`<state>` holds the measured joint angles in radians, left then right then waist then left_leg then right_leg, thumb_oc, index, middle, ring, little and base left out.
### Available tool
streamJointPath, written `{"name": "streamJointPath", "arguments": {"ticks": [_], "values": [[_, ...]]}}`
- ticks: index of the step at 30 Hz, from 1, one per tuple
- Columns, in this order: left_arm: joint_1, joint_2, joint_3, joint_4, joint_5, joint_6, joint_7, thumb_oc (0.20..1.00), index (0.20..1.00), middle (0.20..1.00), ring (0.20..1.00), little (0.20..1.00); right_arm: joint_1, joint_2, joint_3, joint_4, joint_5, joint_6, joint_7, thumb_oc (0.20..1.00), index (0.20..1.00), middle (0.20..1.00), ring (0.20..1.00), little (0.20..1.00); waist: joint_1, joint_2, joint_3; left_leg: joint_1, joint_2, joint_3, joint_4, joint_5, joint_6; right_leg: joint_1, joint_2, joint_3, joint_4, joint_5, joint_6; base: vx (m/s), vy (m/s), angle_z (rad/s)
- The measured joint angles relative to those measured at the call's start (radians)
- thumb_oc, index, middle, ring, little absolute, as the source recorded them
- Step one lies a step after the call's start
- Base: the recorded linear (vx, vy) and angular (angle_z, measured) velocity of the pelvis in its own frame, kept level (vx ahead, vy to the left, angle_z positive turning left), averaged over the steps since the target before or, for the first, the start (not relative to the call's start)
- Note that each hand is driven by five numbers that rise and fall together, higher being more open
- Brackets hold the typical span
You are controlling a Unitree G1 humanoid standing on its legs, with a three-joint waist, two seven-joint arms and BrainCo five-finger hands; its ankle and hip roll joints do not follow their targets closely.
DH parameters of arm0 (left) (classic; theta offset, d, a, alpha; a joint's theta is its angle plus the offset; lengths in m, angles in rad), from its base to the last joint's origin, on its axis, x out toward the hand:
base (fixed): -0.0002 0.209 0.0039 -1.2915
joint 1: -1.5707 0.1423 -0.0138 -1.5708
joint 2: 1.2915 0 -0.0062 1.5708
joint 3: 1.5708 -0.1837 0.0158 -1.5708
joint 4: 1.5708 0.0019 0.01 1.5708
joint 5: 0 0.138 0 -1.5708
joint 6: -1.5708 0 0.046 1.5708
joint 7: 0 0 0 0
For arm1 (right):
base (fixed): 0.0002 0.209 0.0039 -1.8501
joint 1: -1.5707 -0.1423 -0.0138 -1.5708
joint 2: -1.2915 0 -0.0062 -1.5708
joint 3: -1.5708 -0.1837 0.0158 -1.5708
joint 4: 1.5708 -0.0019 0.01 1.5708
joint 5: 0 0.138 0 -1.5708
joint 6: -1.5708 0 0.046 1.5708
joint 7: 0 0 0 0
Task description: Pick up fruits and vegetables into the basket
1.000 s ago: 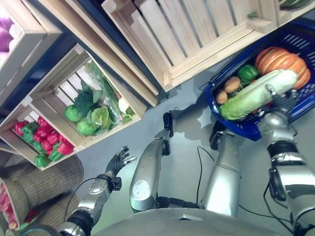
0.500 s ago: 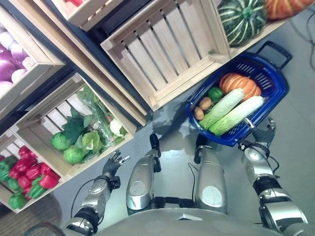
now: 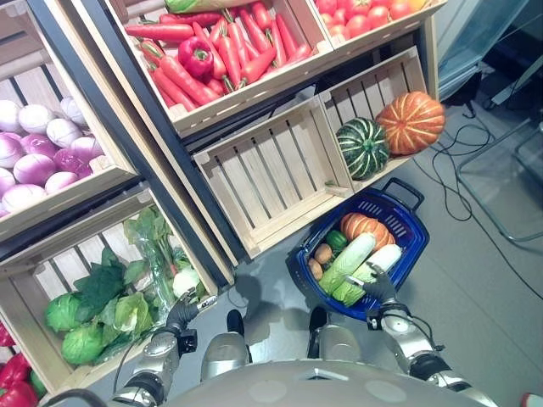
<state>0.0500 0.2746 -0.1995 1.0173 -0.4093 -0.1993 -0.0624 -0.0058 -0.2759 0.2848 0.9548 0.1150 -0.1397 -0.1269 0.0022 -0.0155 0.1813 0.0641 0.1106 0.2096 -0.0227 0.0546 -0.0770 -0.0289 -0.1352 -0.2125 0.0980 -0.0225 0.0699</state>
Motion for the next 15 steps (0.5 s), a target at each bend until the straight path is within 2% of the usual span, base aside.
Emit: {"name": "streamJointPath", "arguments": {"ticks": [6, 9, 15], "values": [[0.005, -0.011, -0.002, 0.045, 0.019, 0.001, -0.036, 1.0, 1.0, 1.0, 1.0, 1.0, 0.027, 0.021, 0.006, 0.108, 0.024, 0.082, 0.143, 1.0, 1.0, 1.0, 1.0, 1.0, -0.002, 0.004, -0.059, 0.021, -0.007, 0.004, -0.027, 0.002, 0.007, 0.042, 0.003, -0.014, -0.08, 0.036, 0.008, -0.03, 0.039, 0.01], [0.0, -0.018, -0.013, 0.083, 0.021, 0.005, -0.075, 1.0, 1.0, 1.0, 1.0, 1.0, 0.009, 0.02, 0.003, 0.187, 0.076, 0.132, 0.248, 1.0, 1.0, 1.0, 1.0, 1.0, -0.001, 0.006, -0.076, 0.047, -0.008, 0.004, -0.052, 0.009, 0.003, 0.078, 0.009, -0.02, -0.119, 0.05, 0.009, 0.02, 0.048, 0.02], [-0.001, -0.035, -0.044, 0.124, 0.05, 0.043, -0.123, 1.0, 1.0, 1.0, 1.0, 1.0, 0.002, 0.017, 0.004, 0.224, 0.088, 0.191, 0.32, 1.0, 1.0, 1.0, 1.0, 1.0, 0.0, 0.015, -0.099, 0.074, -0.01, 0.003, -0.066, 0.013, 0.0, 0.123, 0.012, -0.031, -0.154, 0.059, 0.011, 0.05, 0.038, 0.04]]}}
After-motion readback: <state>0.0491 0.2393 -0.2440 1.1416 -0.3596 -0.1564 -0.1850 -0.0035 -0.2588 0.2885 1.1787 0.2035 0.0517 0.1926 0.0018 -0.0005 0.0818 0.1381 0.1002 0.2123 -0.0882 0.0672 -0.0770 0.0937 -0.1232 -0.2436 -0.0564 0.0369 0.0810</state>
